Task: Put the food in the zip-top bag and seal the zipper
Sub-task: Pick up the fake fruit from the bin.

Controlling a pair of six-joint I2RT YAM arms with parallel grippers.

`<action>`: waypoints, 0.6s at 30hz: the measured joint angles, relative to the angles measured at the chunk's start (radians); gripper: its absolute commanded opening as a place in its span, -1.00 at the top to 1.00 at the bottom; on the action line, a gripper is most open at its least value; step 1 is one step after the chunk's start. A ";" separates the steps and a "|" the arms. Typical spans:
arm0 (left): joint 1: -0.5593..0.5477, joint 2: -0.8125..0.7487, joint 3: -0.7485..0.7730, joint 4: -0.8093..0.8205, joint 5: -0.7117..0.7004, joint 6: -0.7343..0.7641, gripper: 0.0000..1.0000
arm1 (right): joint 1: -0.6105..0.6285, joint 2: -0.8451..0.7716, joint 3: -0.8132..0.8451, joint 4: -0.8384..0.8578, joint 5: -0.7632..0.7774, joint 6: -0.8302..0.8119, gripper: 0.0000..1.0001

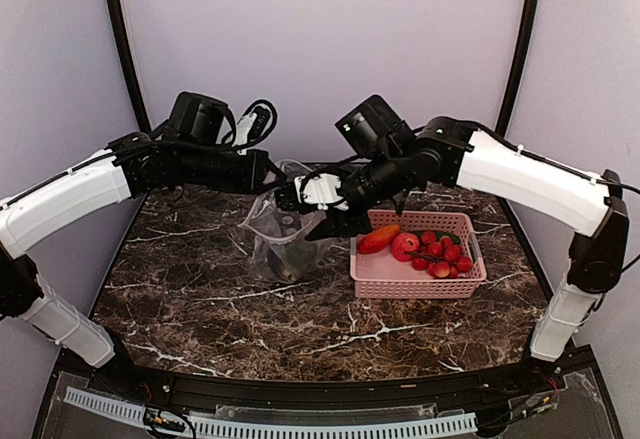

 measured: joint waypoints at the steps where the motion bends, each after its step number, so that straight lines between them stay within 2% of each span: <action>1: 0.000 0.000 0.000 -0.004 0.000 0.002 0.94 | 0.007 0.017 0.006 -0.015 0.019 -0.010 0.35; 4: 0.000 0.000 0.000 -0.024 -0.001 0.013 0.87 | 0.021 0.066 0.016 -0.050 0.061 -0.026 0.70; 7: 0.000 0.000 0.001 -0.052 -0.013 0.031 0.71 | 0.028 0.084 0.026 -0.080 0.083 -0.038 0.97; 9: 0.000 0.000 0.006 -0.078 -0.025 0.046 0.61 | 0.032 0.081 0.048 -0.088 0.085 -0.043 1.00; 13: 0.000 0.000 0.028 -0.119 -0.051 0.075 0.67 | 0.044 0.056 0.065 -0.080 0.086 -0.056 1.00; 18: 0.000 0.000 0.043 -0.149 -0.079 0.103 0.58 | 0.051 0.045 0.065 -0.081 0.090 -0.066 1.00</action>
